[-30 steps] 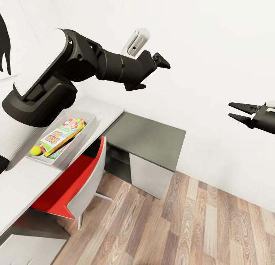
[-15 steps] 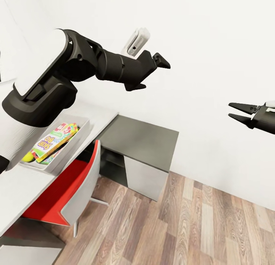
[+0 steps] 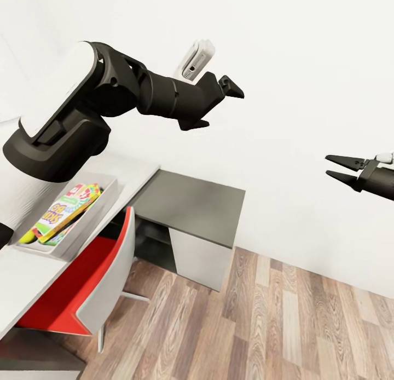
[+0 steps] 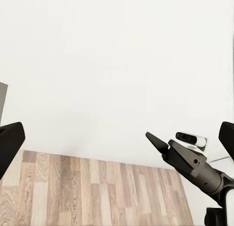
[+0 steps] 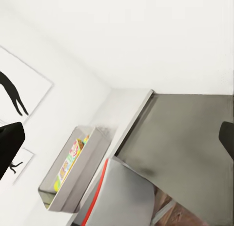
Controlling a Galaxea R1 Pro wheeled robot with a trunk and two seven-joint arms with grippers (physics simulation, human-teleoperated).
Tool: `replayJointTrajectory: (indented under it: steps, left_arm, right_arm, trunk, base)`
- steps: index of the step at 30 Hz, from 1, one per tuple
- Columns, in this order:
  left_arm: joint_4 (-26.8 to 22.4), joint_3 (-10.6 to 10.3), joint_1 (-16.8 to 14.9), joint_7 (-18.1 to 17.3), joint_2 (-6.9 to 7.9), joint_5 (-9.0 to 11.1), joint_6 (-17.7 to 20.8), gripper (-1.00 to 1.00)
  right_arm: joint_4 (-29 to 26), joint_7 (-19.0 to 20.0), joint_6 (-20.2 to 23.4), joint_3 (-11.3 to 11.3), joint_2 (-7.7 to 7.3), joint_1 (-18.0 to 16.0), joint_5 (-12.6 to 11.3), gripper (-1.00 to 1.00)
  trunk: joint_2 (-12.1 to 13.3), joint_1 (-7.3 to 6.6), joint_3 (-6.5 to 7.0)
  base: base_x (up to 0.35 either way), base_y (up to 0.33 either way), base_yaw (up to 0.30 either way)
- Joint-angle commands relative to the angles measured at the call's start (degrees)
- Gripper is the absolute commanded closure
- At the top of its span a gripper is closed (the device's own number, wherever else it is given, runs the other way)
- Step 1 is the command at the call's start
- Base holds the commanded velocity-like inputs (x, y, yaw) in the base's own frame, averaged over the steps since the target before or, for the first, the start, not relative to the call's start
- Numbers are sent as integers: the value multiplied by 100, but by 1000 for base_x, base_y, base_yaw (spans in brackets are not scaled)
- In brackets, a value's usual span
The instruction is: Put all the toys in the child's room - the three board games (two on the bed and one on the table), the two jigsaw puzzles on the table, and the tennis ball on the table - inside the toy box on the table in the child's room.
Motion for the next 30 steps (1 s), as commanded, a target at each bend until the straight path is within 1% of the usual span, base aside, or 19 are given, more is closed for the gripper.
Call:
replayJointTrajectory:
  steps: [1,6,8,9,11,12,15,17,18,21,24,27,30]
  left_arm:
    - [-2,-5,-9,23,3,21,13,-100]
    - [-2,-39,-9,23,3,23,13,-100]
    - [-2,-120,-9,25,3,23,11,-100]
    - [-2,-120,-9,25,3,23,11,-100]
    - [-2,-260,-9,27,5,24,9,-100]
    - [-2,-260,-9,27,5,24,9,-100]
    - [-2,-504,-9,29,9,24,5,-100]
    - [-2,-620,-9,33,10,24,1,-100]
    - [-2,-620,-9,33,10,24,1,-100]
    - [-2,-721,-9,39,11,25,-2,-100]
    - [-2,-773,-9,49,15,25,-3,-100]
    - [-7,-799,-9,59,47,25,-4,-100]
    - [-23,-816,-9,67,135,25,-4,-100]
  right_arm:
    - [12,55,21,-3,0,30,58,-100]
    - [25,55,19,-3,0,134,58,-100]
    - [26,55,18,-3,0,206,54,-100]
    - [26,55,18,-3,0,206,54,-100]
    - [17,57,18,-3,0,279,54,-100]
    - [17,57,18,-3,0,279,54,-100]
    - [-15,63,21,-3,0,369,51,-100]
    - [-40,67,23,-3,0,409,52,-100]
    - [-40,67,23,-3,0,409,52,-100]
    - [-62,69,24,-3,0,444,52,-100]
    - [-74,66,25,-3,0,463,55,-100]
    - [-79,65,26,-3,0,472,54,-100]
    - [-87,67,26,0,0,477,56,-100]
  trunk:
    - [-11,4,-1]
    - [-11,4,45]
    - [-11,4,64]
    - [-11,4,73]
    - [-11,4,91]
    - [-11,4,101]
    - [-11,4,128]
    - [-11,4,147]
    - [-11,4,156]
    - [-11,4,184]
    - [-11,4,212]
    - [-11,4,240]
    - [-11,4,268]
  base:
    - [0,0,-131]
    - [0,0,-123]
    - [0,0,-112]
    - [0,0,-110]
    - [0,0,-102]
    - [0,0,-100]
    - [0,0,-93]
    - [0,0,-88]
    - [0,0,-87]
    - [0,0,-84]
    - [0,0,-76]
    - [0,0,-65]
    - [0,0,-44]
